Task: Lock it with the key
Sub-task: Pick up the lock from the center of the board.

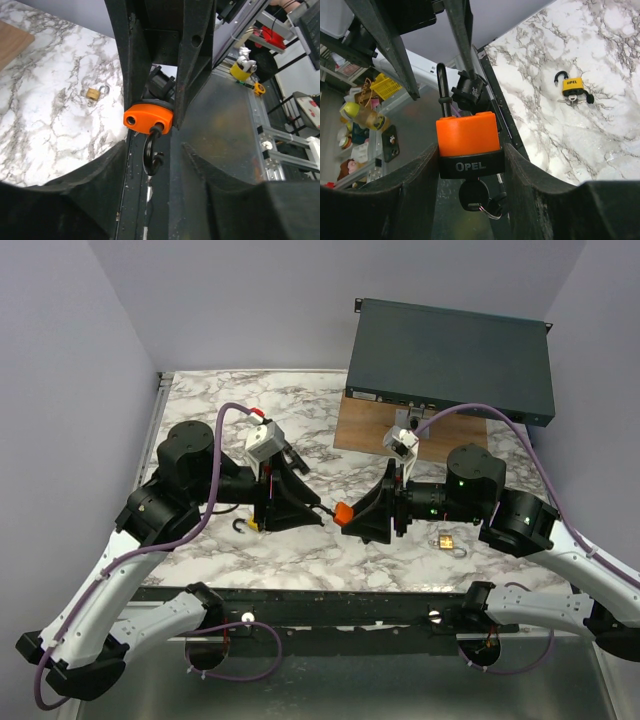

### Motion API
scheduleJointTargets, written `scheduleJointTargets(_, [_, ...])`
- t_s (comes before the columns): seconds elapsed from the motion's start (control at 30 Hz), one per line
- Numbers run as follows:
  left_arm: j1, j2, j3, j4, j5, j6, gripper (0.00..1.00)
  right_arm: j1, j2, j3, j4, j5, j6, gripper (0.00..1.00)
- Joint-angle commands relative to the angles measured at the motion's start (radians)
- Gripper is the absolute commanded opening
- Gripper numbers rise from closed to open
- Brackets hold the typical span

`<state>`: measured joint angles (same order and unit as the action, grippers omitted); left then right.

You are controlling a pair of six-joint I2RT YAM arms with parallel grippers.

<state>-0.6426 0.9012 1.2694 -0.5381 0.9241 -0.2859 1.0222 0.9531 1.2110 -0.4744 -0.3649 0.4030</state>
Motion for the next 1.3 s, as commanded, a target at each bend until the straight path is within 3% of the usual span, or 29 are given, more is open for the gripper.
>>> scheduleJointTargets(0.0, [0.004, -0.004, 0.011, 0.029, 0.061, 0.001, 0.41, 0.008, -0.017, 0.045, 0.010, -0.024, 0.003, 0.17])
scheduleJointTargets(0.2, [0.003, 0.004, 0.019, 0.002, 0.059, 0.021, 0.30, 0.008, -0.012, 0.053, -0.004, -0.026, -0.002, 0.17])
scheduleJointTargets(0.5, [0.004, 0.019, 0.028, -0.024, 0.054, 0.037, 0.22, 0.008, 0.003, 0.067, -0.010, -0.023, -0.004, 0.17])
scheduleJointTargets(0.7, [0.004, 0.020, 0.027, -0.025, 0.035, 0.035, 0.00, 0.007, 0.011, 0.063, -0.007, -0.013, -0.007, 0.17])
scheduleJointTargets(0.77, [0.003, 0.016, 0.025, -0.011, 0.024, 0.025, 0.00, 0.008, 0.018, 0.058, -0.007, -0.008, -0.010, 0.19])
scheduleJointTargets(0.83, [0.003, 0.010, 0.018, 0.015, 0.017, 0.002, 0.00, 0.008, 0.020, 0.055, 0.001, 0.011, -0.014, 0.31])
scheduleJointTargets(0.93, [0.003, -0.002, 0.012, 0.077, -0.041, -0.056, 0.00, 0.008, 0.016, 0.047, 0.041, 0.051, -0.024, 0.72])
scheduleJointTargets(1.0, [0.005, -0.009, 0.016, 0.111, -0.099, -0.103, 0.00, 0.008, 0.008, 0.037, 0.093, 0.078, -0.041, 0.87])
scheduleJointTargets(1.17, [0.004, -0.009, 0.083, 0.142, -0.226, -0.203, 0.00, 0.008, -0.026, 0.002, 0.272, 0.228, -0.109, 0.94])
scheduleJointTargets(1.27, [0.004, -0.012, 0.129, 0.171, -0.263, -0.255, 0.00, 0.008, -0.027, -0.013, 0.397, 0.229, -0.142, 0.94])
